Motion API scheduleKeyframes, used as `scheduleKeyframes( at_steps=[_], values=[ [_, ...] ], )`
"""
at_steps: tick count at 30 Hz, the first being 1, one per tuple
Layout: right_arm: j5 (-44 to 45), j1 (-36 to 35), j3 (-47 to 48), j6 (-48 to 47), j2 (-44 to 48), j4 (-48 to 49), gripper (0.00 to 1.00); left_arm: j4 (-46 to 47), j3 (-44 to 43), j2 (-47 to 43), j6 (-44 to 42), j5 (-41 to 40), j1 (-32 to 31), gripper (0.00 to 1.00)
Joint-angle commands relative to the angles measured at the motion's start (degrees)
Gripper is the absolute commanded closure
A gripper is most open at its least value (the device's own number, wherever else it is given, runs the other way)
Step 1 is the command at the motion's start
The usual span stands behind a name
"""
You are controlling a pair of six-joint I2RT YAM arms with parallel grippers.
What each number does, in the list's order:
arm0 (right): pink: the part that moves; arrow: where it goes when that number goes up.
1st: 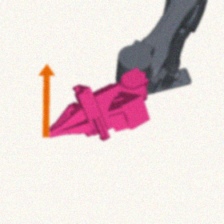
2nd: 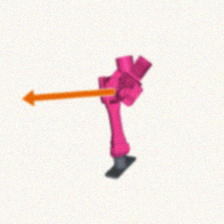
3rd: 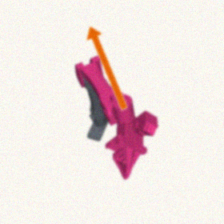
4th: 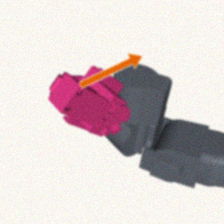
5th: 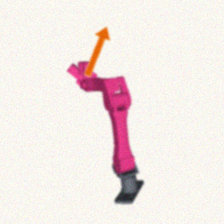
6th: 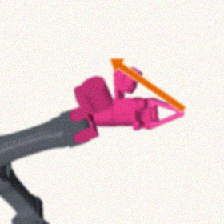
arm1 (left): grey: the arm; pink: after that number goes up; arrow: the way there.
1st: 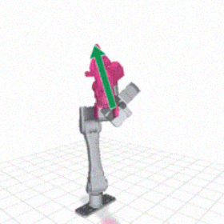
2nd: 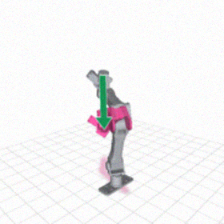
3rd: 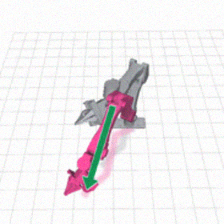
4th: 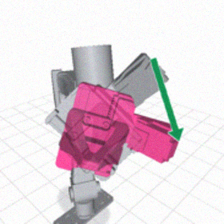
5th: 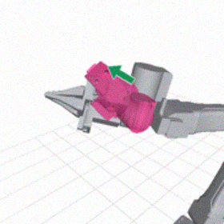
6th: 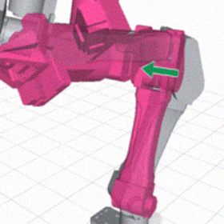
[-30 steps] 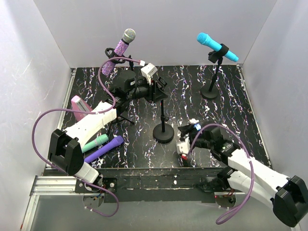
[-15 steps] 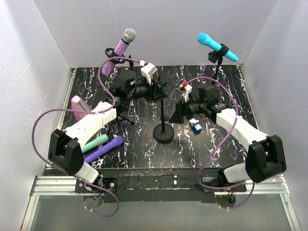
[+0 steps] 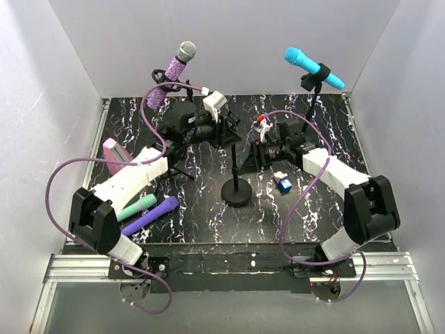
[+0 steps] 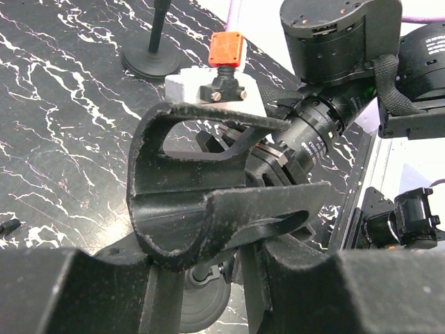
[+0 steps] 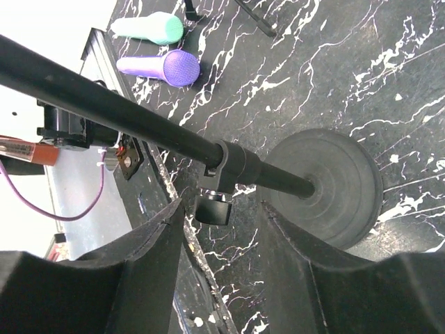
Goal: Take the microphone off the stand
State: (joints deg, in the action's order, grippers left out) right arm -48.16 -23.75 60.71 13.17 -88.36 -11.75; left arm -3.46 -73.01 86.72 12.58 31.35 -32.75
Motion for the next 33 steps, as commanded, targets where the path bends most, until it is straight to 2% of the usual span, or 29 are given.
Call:
scheduleKeyframes(
  at_steps=[1, 3, 7, 10, 13, 14, 16, 17, 20, 24, 26, 28, 31, 33],
  values=[
    [-1.23, -0.16, 2.31, 1.07, -0.5, 2.87, 0.48, -3.31, 0.42, -1.9, 0.78, -1.12, -0.21, 1.0],
    [-1.23, -0.33, 2.14, 0.02, -0.33, 2.52, 0.52, -3.3, 0.42, -1.73, 1.04, -1.56, -0.29, 1.0],
    [-0.53, -1.74, 1.43, -5.07, 0.99, 0.85, 0.69, -3.04, 0.15, -1.29, 1.74, -2.26, -0.21, 1.0],
    [3.49, -3.93, 0.29, -10.42, 3.01, 1.38, 0.98, -2.86, 0.06, -1.03, 2.71, -2.61, -0.21, 1.0],
    [13.14, -8.14, -0.59, -24.45, 7.31, 0.76, 0.99, -3.3, -0.46, -0.76, 4.99, -3.58, -0.21, 1.0],
    [19.01, -9.64, -2.07, -28.42, 9.06, 2.33, 0.99, -3.48, -0.81, -0.67, 5.78, -3.84, -0.21, 1.0],
    [30.34, -12.19, -7.42, -39.91, 12.58, 10.12, 0.99, -3.74, -1.08, -0.41, 7.1, -4.1, -0.21, 1.0],
    [34.67, -12.98, -11.36, -44.41, 14.07, 19.82, 0.99, -3.92, -1.08, -0.15, 7.63, -4.19, -0.21, 1.0],
    [35.16, -13.6, -21.31, -65.13, 16.63, 36.14, 0.99, -3.83, -1.08, 0.03, 7.55, -3.14, -0.21, 1.0],
    [29.2, -13.52, -34.92, -99.32, 12.61, 62.03, 0.99, -3.66, -0.99, 0.03, 7.2, -2.35, -0.21, 1.0],
    [26.03, -13.17, -37.93, -106.91, 7.87, 73.15, 0.99, -3.39, -0.73, 0.2, 7.02, -2.17, -0.21, 1.0],
    [22.95, -13.17, -38.29, -109.58, 10.56, 68.37, 0.96, -2.87, -0.73, 0.38, 6.41, -2.0, -0.29, 1.0],
    [20.04, -13.34, -41.45, -109.5, 16.18, 65.46, 0.62, -2.25, -1.34, 0.29, 3.87, -1.65, -0.56, 1.0],
    [21.61, -13.34, -43.3, -108.1, 22.22, 59.94, 0.58, -1.55, -2.13, 0.82, 0.53, -0.51, -0.73, 1.0]
  ],
)
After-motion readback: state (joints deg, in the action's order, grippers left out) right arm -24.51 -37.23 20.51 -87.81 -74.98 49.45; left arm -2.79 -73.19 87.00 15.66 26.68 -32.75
